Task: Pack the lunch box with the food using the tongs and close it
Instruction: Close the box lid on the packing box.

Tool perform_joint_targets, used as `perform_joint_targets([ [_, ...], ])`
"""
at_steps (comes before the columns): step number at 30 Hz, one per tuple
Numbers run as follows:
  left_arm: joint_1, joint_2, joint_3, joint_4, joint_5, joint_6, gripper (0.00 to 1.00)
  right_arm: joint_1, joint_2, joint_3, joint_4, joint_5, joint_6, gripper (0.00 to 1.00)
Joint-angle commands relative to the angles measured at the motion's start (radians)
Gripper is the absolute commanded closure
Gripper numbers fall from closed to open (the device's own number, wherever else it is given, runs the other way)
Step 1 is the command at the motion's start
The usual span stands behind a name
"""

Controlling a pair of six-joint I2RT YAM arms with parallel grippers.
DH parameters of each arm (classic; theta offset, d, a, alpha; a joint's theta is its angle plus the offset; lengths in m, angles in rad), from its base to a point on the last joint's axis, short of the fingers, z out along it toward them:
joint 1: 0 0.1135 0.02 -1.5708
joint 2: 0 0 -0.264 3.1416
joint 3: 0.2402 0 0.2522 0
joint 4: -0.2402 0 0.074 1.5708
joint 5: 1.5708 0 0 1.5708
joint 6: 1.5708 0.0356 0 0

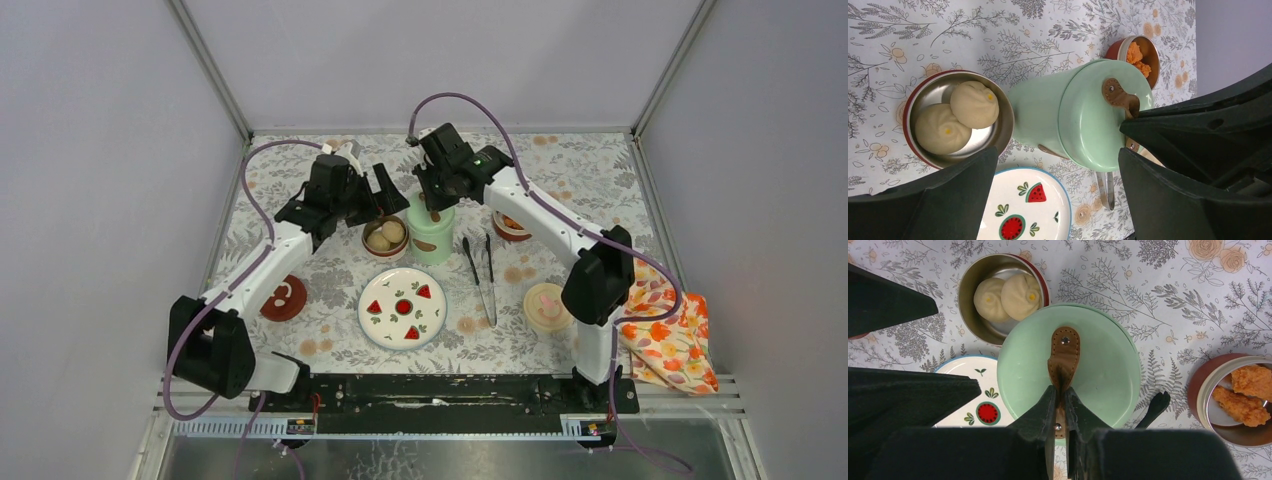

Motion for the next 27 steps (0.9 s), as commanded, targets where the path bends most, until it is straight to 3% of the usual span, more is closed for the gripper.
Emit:
perform_joint_targets([
  [1,-0.009,0.020,0.001,0.079,0.023,-0.015,0.02,0.013,0.017,0.068,-0.025,0.016,-0.020,0.93],
  [27,-0.027,0.052,0.033,0.083,0.031,-0.018,0.09,-0.024,-0.009,0.097,-0.056,-0.057,0.038,0.93],
])
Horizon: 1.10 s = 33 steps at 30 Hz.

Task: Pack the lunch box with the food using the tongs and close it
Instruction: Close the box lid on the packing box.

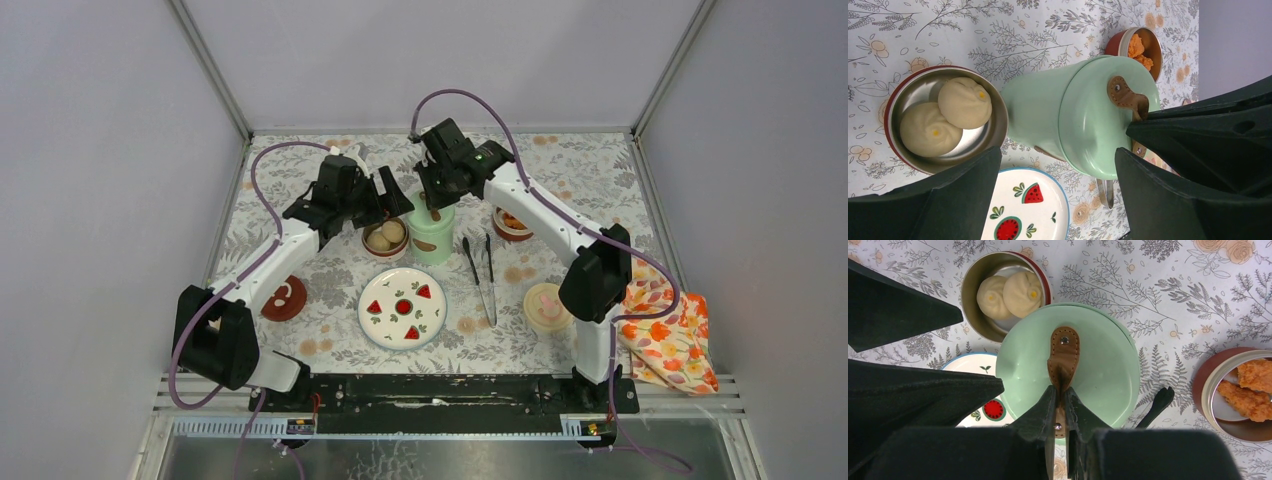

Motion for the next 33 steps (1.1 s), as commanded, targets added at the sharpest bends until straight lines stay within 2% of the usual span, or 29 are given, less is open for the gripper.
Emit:
perform_joint_targets([
  [1,-0.010,-0.001,0.034,0.060,0.016,-0.001,0.09,-0.013,-0.041,0.036,0.003,-0.035,0.022,0.93],
  [16,-0.023,0.046,0.062,0.062,0.018,-0.001,0.15,-0.047,-0.027,0.008,-0.008,-0.058,0.044,0.93],
  [33,-0.031,0.124,0.097,0.070,0.028,-0.003,0.28,-0.049,0.030,0.028,-0.040,-0.077,0.038,0.92],
])
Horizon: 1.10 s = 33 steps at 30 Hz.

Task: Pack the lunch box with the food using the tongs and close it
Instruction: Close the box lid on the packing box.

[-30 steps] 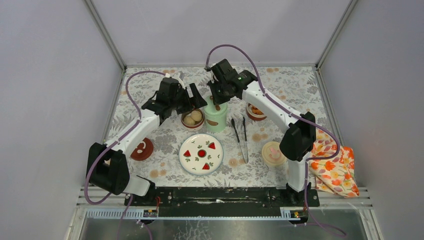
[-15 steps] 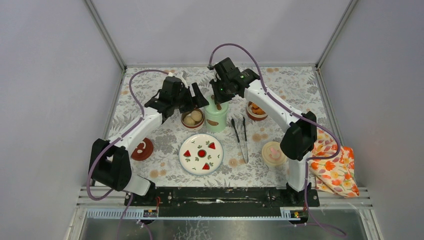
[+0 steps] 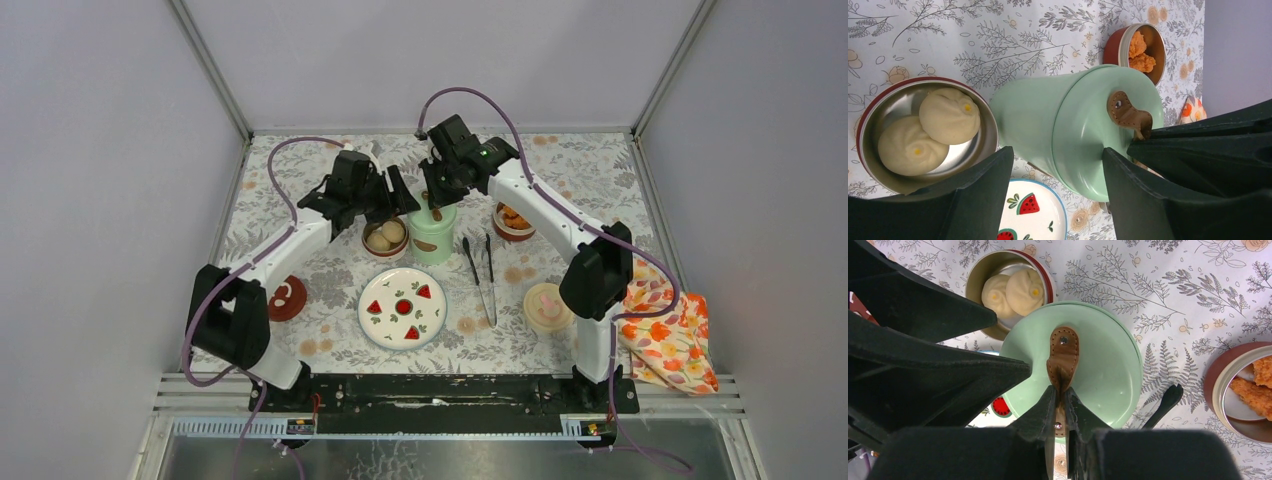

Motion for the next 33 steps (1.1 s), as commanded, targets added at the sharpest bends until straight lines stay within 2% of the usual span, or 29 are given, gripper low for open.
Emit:
perform_joint_targets([
  [1,-0.004,0.025,0.038,0.056,0.022,-0.002,0.29,-0.008,0.021,0.019,-0.025,-0.001,0.003,0.92],
  [6,-0.009,0.047,0.041,0.055,0.027,0.000,0.33,-0.008,0.011,-0.007,-0.011,0.008,0.006,0.86],
  [9,-0.010,0.060,0.041,0.055,0.034,0.003,0.35,-0.007,-0.024,-0.027,0.022,0.006,0.004,0.71],
  [11,-0.011,0.066,0.039,0.048,0.037,0.006,0.35,-0.008,-0.057,-0.040,0.047,0.011,-0.001,0.67],
  [18,-0.013,0.063,0.017,0.040,0.035,0.014,0.36,-0.008,-0.142,-0.091,0.117,0.032,-0.013,0.60],
  [24,-0.014,0.064,0.006,0.035,0.032,0.018,0.37,-0.004,-0.121,-0.128,0.107,0.020,-0.021,0.57],
  [33,-0.019,0.069,-0.020,0.032,0.025,0.024,0.37,0.036,-0.116,-0.243,0.110,0.138,-0.041,0.52],
])
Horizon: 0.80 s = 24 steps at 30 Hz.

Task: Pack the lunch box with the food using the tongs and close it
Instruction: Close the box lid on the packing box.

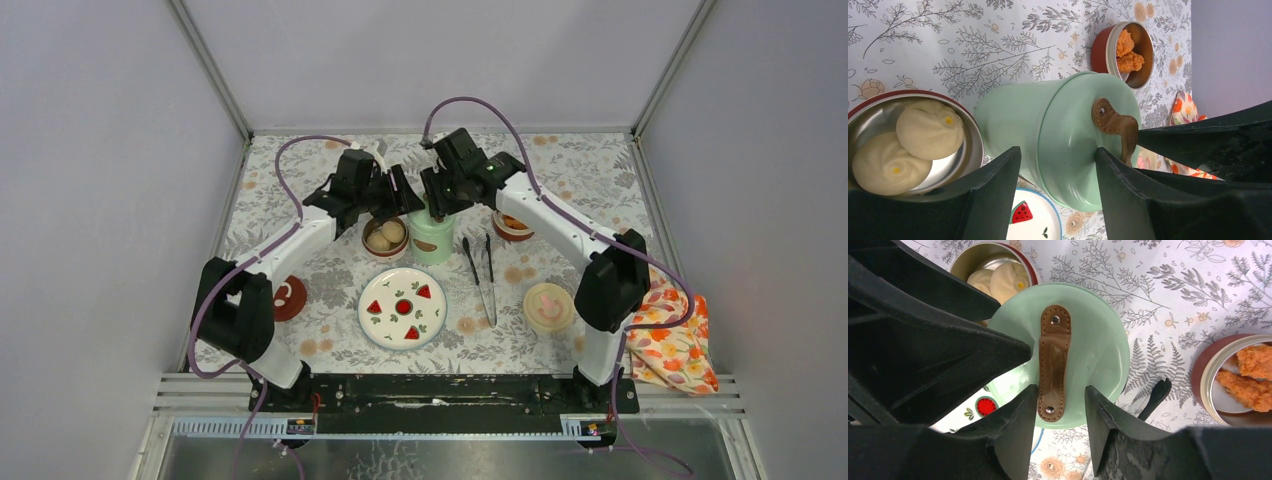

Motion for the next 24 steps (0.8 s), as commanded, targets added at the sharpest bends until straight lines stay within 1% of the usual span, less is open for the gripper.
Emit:
perform_joint_targets([
  [1,-0.012,0.021,-0.039,-0.015,-0.009,0.027,0.37,0.030,-0.015,-0.071,-0.009,0.093,-0.029,0.52],
  [4,-0.013,0.027,-0.050,-0.016,-0.006,0.028,0.38,0.043,-0.007,-0.101,-0.018,0.152,-0.042,0.51],
  [7,-0.013,0.032,-0.070,-0.013,-0.007,0.027,0.42,0.057,0.012,-0.094,-0.033,0.170,-0.058,0.50],
  [13,-0.010,0.034,-0.122,-0.024,-0.048,0.020,0.46,0.088,0.064,-0.011,-0.052,0.145,-0.080,0.48],
  [17,-0.002,0.049,-0.129,-0.056,-0.077,0.029,0.49,0.090,0.107,0.019,-0.064,0.141,-0.072,0.47],
  [21,-0.003,0.063,-0.127,-0.081,-0.103,0.042,0.49,0.089,0.151,0.035,-0.116,0.141,-0.039,0.45],
  [24,-0.010,0.080,-0.128,-0.099,-0.126,0.051,0.48,0.085,0.163,0.006,-0.137,0.138,-0.007,0.43],
])
